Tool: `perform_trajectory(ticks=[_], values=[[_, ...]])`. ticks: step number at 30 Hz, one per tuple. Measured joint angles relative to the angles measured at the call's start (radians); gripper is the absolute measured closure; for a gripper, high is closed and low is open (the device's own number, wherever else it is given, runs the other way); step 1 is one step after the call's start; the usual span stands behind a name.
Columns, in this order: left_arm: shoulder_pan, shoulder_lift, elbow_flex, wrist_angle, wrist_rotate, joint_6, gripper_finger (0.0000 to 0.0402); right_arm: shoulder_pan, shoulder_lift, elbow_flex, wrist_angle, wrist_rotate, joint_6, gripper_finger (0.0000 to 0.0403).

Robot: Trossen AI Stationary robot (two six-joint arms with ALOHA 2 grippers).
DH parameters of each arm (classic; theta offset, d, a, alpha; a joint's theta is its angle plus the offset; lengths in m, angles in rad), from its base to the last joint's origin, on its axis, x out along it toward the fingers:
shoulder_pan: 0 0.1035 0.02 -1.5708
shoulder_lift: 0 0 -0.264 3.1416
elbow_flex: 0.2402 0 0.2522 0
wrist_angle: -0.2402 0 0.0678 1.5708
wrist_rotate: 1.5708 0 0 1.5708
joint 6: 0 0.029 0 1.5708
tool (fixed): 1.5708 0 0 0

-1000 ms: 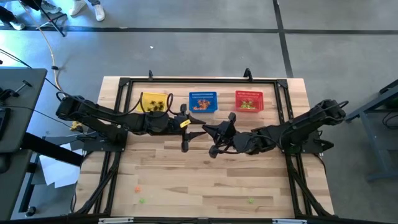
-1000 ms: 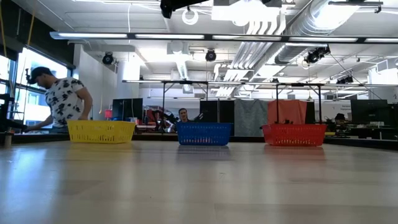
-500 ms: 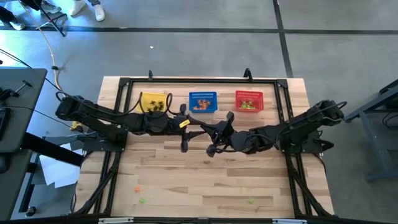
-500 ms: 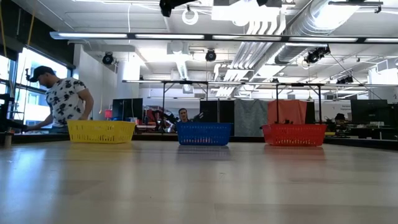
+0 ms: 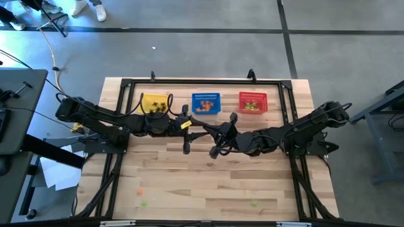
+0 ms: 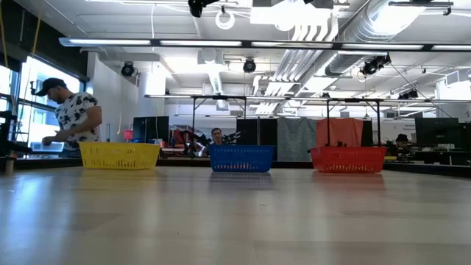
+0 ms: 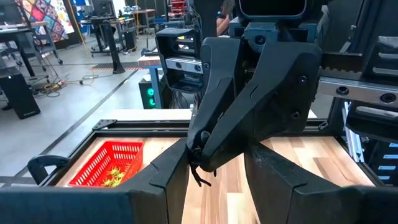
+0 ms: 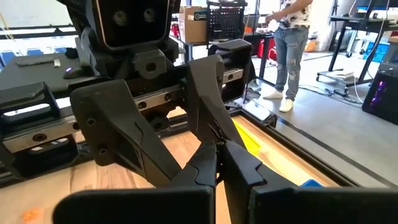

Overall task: Sort Halloween decoration
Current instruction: Put the black spider toy into the yellow basket

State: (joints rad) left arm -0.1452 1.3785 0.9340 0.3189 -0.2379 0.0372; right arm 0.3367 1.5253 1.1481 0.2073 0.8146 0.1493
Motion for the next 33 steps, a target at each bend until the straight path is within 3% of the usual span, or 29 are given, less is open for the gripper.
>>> perform_trajectory(ticks=[12,19,33], values=[[-0.001,0.002,0.000,-0.006,0.008,0.000,0.0268,-0.001,0.000,0.000,0.058,-0.055,-0.023,0.0402],[0.002,0.015,0.002,-0.017,-0.014,0.000,0.0268,0.000,-0.001,0.006,0.129,-0.200,-0.043,0.0402],[0.001,0.024,-0.002,-0.023,-0.018,0.000,0.0268,-0.003,-0.001,0.005,0.010,-0.088,-0.016,0.0402]])
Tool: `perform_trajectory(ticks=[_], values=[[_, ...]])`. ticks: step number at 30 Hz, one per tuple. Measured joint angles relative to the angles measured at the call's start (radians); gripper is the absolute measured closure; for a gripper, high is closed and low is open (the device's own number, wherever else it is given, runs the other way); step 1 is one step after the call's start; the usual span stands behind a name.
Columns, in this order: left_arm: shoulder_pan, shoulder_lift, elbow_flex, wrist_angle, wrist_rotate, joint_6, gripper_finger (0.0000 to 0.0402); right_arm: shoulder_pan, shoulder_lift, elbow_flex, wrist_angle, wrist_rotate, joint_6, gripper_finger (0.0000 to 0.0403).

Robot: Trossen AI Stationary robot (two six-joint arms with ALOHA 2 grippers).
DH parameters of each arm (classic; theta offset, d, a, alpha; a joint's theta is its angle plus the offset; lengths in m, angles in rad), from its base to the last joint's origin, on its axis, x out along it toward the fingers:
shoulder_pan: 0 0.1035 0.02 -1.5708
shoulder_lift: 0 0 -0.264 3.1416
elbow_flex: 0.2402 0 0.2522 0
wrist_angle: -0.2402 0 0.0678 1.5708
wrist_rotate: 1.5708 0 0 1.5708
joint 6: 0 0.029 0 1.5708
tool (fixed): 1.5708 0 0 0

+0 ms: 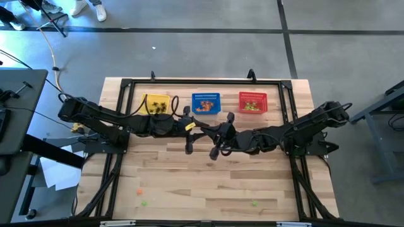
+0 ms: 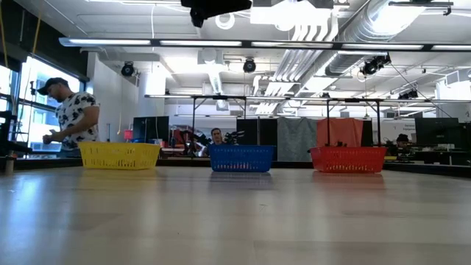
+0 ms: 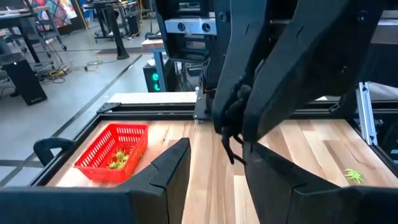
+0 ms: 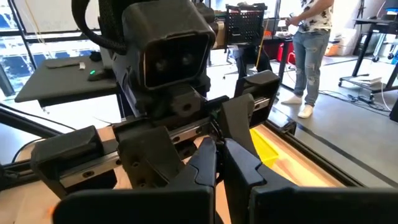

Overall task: Sort Halloween decoration
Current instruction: Put the black spider toy into the yellow basket

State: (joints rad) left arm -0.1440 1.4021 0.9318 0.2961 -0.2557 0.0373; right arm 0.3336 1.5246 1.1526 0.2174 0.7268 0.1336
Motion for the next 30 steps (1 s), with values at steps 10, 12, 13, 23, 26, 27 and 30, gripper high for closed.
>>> perform_trajectory(ticks=[10,12,13,23,26,27,30], values=[[0.000,0.000,0.000,0.001,0.001,0.000,0.0303,-0.006,0.000,-0.002,-0.059,0.003,0.049,0.0402],[0.000,0.000,0.000,0.003,0.001,0.000,0.0318,-0.007,0.000,-0.002,-0.059,0.003,0.049,0.0402],[0.000,0.000,0.000,0.003,0.001,0.001,0.0327,-0.007,0.000,-0.002,-0.058,0.004,0.049,0.0402],[0.000,0.000,0.000,0.004,0.003,0.019,0.0399,-0.007,0.000,-0.002,-0.060,0.005,0.049,0.0400],[0.000,0.000,0.000,0.005,0.003,0.019,0.0401,-0.007,0.000,-0.002,-0.064,0.005,0.051,0.0389],[0.000,0.000,0.000,0.004,0.003,0.019,0.0401,-0.007,0.000,-0.002,-0.068,0.005,0.054,0.0383],[0.000,0.000,0.000,0.005,0.002,0.019,0.0401,-0.008,0.000,-0.002,-0.080,0.005,0.068,0.0360]])
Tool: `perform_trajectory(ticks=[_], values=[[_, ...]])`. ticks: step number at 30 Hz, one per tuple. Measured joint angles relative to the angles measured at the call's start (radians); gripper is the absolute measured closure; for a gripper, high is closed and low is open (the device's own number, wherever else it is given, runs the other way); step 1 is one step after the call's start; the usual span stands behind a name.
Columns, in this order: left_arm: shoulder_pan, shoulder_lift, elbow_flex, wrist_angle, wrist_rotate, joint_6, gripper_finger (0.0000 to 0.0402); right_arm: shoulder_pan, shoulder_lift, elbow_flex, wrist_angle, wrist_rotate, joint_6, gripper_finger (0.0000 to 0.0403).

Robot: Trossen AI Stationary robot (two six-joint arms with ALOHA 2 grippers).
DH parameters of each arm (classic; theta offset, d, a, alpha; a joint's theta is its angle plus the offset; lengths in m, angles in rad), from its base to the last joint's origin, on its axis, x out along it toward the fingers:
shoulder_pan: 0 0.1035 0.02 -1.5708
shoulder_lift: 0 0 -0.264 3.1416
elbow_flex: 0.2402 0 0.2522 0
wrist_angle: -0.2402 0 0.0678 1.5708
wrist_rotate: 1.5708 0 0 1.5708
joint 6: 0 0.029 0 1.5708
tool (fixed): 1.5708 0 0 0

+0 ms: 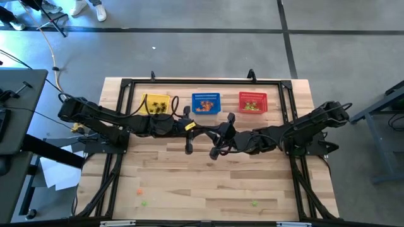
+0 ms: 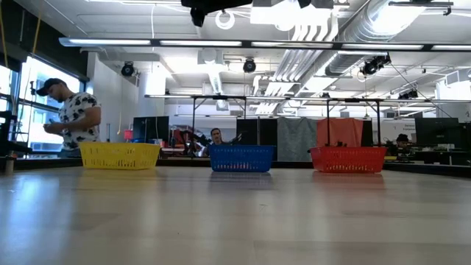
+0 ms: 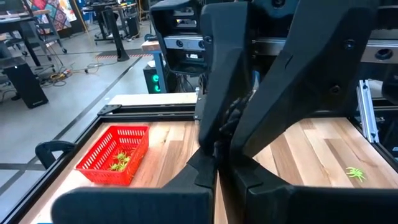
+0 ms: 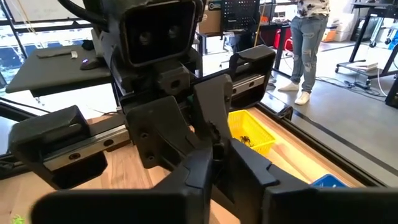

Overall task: Sort Halloween decoration
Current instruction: Put the black spider toy into the yellow basket

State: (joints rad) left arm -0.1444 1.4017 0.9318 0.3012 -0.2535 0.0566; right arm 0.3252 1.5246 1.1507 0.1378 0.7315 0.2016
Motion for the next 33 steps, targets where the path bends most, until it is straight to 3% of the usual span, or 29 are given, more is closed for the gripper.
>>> perform_trajectory(ticks=[8,15,33], values=[[-0.001,0.000,0.000,-0.001,0.000,0.000,0.0401,0.000,0.000,0.000,-0.005,0.003,0.000,0.0274],[0.000,0.000,0.000,0.004,-0.002,0.000,0.0401,0.000,0.000,0.000,-0.005,0.052,-0.019,0.0226],[0.000,-0.002,0.002,-0.009,-0.045,0.000,0.0401,0.012,-0.014,0.000,-0.093,-0.013,0.038,0.0208]])
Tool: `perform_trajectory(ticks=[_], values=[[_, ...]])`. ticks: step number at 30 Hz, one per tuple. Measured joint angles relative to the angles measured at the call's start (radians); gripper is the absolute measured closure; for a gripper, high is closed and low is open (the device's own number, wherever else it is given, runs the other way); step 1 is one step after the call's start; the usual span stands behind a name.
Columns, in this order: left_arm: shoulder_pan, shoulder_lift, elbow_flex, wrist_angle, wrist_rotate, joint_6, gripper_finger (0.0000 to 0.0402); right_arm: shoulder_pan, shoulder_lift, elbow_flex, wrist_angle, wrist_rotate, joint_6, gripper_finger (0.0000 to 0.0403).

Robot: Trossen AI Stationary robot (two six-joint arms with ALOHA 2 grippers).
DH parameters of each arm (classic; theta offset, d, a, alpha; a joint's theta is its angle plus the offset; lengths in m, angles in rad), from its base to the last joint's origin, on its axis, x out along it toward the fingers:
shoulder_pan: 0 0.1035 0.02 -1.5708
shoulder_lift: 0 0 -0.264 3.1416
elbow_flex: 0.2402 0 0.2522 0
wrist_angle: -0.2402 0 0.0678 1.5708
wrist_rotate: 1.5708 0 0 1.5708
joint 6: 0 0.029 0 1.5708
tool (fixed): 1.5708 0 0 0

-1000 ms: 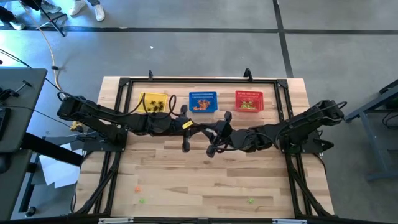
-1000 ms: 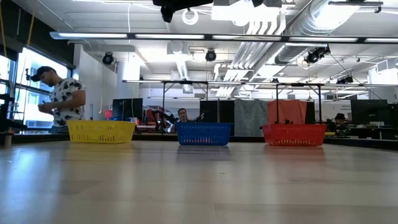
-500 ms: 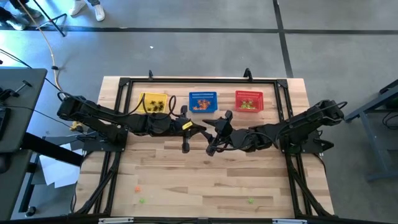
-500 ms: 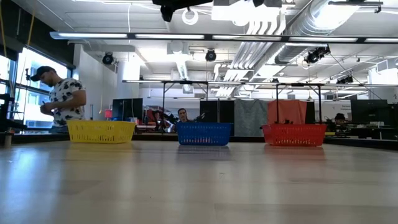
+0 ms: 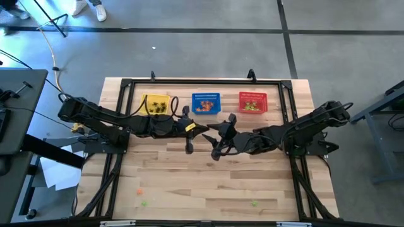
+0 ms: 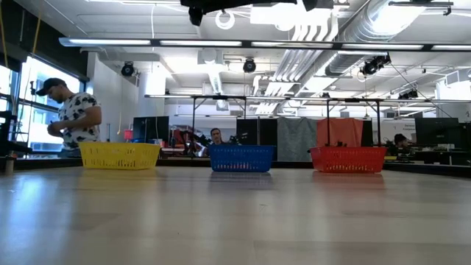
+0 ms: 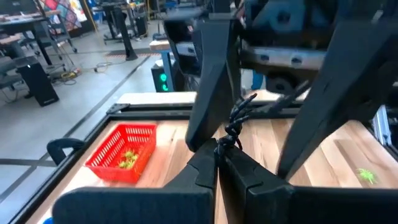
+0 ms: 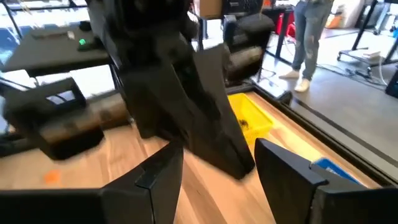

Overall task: Sort Halloween decoration
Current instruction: Put the black spider toy into the yellow basket

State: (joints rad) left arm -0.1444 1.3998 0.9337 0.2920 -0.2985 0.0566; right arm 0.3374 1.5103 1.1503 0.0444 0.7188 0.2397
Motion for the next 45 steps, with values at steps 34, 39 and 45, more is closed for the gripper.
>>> perform_trajectory(ticks=[34,39,45], values=[[0.665,-0.265,-0.217,-0.854,0.013,-0.181,0.0401,0.045,-0.066,-0.004,-0.855,0.010,0.677,0.0208],[0.800,-0.210,-0.279,-0.759,0.118,-0.168,0.0401,0.045,-0.066,-0.004,-0.848,0.010,0.677,0.0208],[0.869,-0.123,-0.286,-0.773,0.155,-0.167,0.0401,0.045,-0.066,-0.004,-0.848,0.011,0.682,0.0208]])
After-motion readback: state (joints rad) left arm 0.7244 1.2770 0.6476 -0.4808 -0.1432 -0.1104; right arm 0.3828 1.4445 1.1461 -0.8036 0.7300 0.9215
